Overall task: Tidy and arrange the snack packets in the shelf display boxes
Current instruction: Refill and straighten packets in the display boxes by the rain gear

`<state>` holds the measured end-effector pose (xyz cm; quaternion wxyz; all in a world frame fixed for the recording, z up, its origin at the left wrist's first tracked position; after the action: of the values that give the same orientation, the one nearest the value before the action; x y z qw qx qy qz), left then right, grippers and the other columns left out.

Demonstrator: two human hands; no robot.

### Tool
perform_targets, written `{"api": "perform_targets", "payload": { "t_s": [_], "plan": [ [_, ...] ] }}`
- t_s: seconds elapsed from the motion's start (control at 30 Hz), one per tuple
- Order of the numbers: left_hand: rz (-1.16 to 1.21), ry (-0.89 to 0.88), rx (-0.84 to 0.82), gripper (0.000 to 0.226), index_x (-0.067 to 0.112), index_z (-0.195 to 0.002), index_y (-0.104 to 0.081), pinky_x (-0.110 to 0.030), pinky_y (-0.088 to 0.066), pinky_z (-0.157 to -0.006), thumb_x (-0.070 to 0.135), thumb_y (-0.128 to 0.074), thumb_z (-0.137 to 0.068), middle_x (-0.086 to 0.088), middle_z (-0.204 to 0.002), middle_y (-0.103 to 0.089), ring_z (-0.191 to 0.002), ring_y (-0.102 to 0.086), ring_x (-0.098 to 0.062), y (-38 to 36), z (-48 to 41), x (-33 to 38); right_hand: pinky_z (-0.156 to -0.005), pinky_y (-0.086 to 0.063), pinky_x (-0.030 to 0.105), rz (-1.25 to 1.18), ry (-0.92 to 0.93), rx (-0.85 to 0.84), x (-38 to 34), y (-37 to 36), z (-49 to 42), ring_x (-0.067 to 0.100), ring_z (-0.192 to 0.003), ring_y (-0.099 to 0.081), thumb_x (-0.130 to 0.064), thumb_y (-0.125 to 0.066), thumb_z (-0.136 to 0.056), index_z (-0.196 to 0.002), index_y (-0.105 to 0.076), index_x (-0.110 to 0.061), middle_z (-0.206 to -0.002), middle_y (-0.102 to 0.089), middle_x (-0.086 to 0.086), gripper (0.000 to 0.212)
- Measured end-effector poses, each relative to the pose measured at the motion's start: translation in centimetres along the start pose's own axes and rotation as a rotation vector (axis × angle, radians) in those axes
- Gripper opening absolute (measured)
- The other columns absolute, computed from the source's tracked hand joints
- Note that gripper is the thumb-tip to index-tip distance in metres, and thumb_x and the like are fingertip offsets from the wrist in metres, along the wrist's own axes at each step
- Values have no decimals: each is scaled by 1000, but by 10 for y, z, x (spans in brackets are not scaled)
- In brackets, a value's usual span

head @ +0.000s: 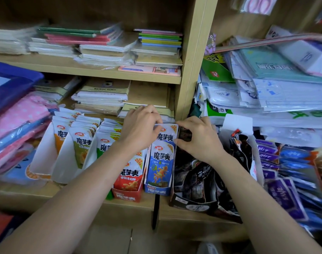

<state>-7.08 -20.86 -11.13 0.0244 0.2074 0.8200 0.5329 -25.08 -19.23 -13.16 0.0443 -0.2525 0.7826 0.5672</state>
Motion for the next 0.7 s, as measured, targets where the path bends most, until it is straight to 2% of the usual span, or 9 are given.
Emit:
{"api": "perform_targets", "payload": {
  "t_s": [0.17,0.27,0.4,0.5,0.6,0.7],
  "plan": [
    [33,0,0,8,32,-89,-78,-34,-32,-88,39,-76,-87,14,-112,-64,-108,-56,-15,-3,-1,0,-87,-41,41,-28,-35,87,-3,1,-3,27,-108,-45,-43,-76,-83,-119,-70,-32,-112,-64,-7,39],
    [43,38,-57,10,32,-92,-78,-36,-40,-91,40,-75,-88,12,-115,-65,-110,-57,-17,-8,-2,-2,-81,-35,35,27,-92,142,-6,-1,-8,28,-108,-48,-38,-76,-83,-115,-71,-32,-105,-66,-7,33],
    [81,62,-108,9,34,-92,-75,-32,-41,-82,39,-77,-85,12,-115,-65,-110,-58,-17,-12,-3,-5,-78,-31,34,59,-133,153,-9,-4,-10,28,-107,-48,-34,-74,-81,-111,-69,-30,-102,-65,-7,31],
    [115,32,-130,24,34,-106,-72,-29,-39,-75,39,-78,-83,11,-116,-64,-111,-58,-17,-8,-3,-6,-79,-31,35,51,-129,144,-7,-4,-10,29,-107,-48,-35,-73,-82,-114,-68,-30,-103,-65,-7,33],
    [110,-21,-140,44,33,-130,-65,-30,-46,-84,39,-74,-88,11,-129,-65,-119,-58,-17,-1,-2,-6,-82,-35,38,69,-95,109,-6,-5,-10,31,-109,-47,-39,-71,-86,-122,-68,-31,-109,-65,-5,37],
    [55,-79,-230,37,36,-135,-63,-34,-48,-88,38,-61,-98,16,-138,-61,-125,-55,-17,-3,0,-6,-86,-39,42,77,-69,66,-6,-6,-8,30,-110,-45,-41,-68,-90,-118,-73,-31,-114,-65,-7,30]
  ]
}}
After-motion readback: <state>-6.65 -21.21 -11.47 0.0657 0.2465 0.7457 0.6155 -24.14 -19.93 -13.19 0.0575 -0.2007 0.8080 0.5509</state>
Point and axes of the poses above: each hand's wrist, its own z-axis away from the middle knuckle, its own y-axis out of the back of the hand, x = y × z, the point moved 5 cm from there along -z, towards the middle knuckle
